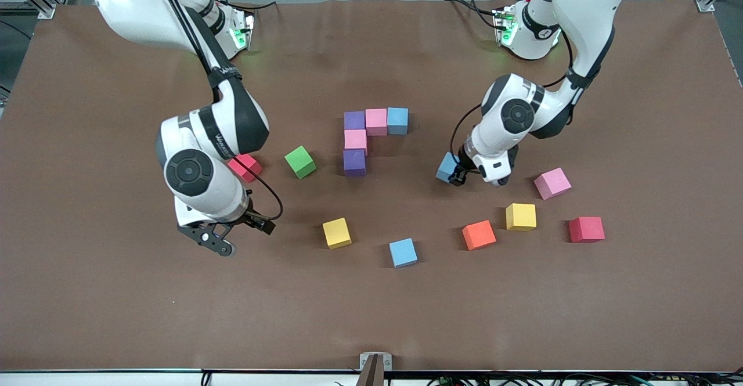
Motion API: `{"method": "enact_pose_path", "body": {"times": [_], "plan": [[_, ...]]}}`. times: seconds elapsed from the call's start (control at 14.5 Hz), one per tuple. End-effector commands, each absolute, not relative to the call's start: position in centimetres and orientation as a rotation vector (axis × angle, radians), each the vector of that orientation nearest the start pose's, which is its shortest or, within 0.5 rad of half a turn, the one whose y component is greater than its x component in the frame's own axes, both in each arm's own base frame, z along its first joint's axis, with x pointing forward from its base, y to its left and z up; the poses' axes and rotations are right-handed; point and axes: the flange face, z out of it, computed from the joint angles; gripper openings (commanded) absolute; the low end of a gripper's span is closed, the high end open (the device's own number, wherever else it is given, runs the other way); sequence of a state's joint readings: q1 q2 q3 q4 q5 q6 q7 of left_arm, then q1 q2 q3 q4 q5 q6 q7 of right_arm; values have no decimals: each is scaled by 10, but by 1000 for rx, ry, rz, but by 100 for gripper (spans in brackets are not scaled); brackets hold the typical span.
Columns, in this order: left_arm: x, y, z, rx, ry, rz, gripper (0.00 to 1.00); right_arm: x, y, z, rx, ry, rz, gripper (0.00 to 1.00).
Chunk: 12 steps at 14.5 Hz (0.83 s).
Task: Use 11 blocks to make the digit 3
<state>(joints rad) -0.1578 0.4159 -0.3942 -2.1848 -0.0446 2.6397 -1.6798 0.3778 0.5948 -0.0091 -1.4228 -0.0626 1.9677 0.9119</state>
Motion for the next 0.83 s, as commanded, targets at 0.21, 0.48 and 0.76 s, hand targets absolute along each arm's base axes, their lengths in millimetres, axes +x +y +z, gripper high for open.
{"method": "enact_pose_path", "body": {"times": [0.21,0.48,0.76], "plan": [[479,-401,230,-2496,-2188,309,22,675,303,340,-3031,1046,-69,100],[461,-446,232,-2339,-2345,353,22,675,308,336,-3035,1048,-73,100],[453,-458,226,-2221,-2432,365,22,671,292,322,-3062,1046,-26,100]]}}
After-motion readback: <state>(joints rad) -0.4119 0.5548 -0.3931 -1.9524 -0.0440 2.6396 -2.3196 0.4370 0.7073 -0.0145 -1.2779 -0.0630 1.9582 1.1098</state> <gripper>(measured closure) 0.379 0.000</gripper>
